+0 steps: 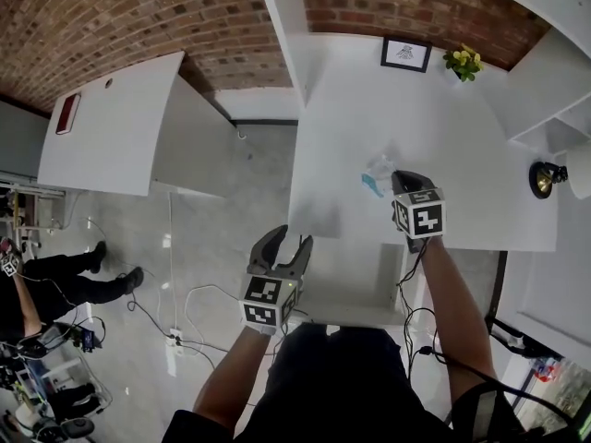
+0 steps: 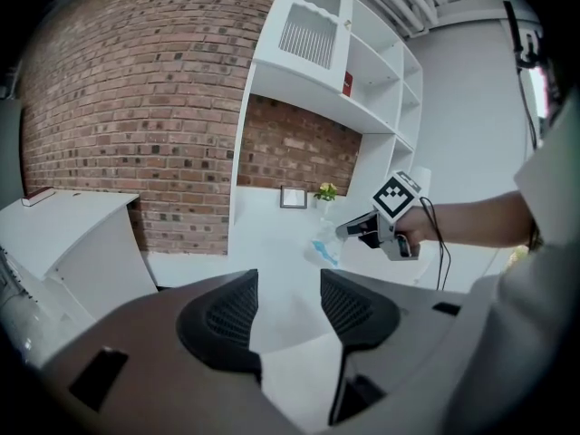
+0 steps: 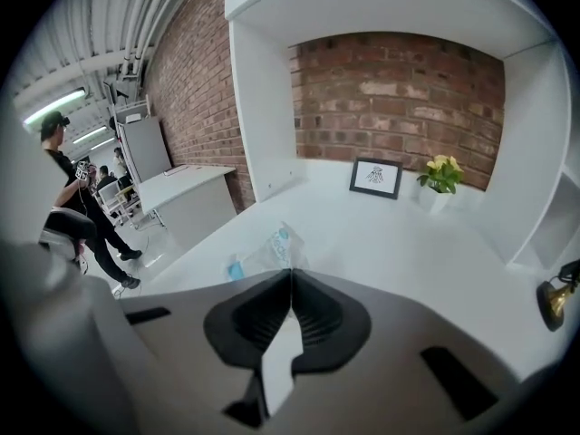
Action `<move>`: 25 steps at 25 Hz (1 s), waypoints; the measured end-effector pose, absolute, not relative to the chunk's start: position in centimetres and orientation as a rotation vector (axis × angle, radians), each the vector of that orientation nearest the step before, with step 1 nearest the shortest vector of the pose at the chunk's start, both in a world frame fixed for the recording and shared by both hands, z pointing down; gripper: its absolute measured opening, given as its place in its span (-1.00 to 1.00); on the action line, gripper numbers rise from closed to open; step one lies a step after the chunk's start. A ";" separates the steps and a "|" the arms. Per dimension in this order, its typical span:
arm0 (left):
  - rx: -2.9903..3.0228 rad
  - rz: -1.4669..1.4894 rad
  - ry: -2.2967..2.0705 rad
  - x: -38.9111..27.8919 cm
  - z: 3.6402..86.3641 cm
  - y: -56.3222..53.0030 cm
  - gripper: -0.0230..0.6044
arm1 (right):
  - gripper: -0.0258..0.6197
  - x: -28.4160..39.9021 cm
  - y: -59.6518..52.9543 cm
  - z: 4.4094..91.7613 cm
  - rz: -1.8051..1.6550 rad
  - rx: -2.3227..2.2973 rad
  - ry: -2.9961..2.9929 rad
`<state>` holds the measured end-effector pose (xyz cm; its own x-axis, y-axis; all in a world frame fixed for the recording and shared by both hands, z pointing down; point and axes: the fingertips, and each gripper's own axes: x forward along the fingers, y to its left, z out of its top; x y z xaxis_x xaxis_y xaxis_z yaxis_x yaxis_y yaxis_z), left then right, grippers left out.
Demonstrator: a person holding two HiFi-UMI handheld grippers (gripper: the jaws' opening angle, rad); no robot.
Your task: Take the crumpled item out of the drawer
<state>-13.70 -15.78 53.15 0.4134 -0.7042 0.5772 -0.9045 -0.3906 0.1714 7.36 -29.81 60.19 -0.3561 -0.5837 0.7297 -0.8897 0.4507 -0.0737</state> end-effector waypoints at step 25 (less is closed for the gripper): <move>2.338 0.544 -1.268 -10.1 51.6 -19.0 -0.25 | -0.57 11.2 -30.1 55.5 0.534 1.537 -2.120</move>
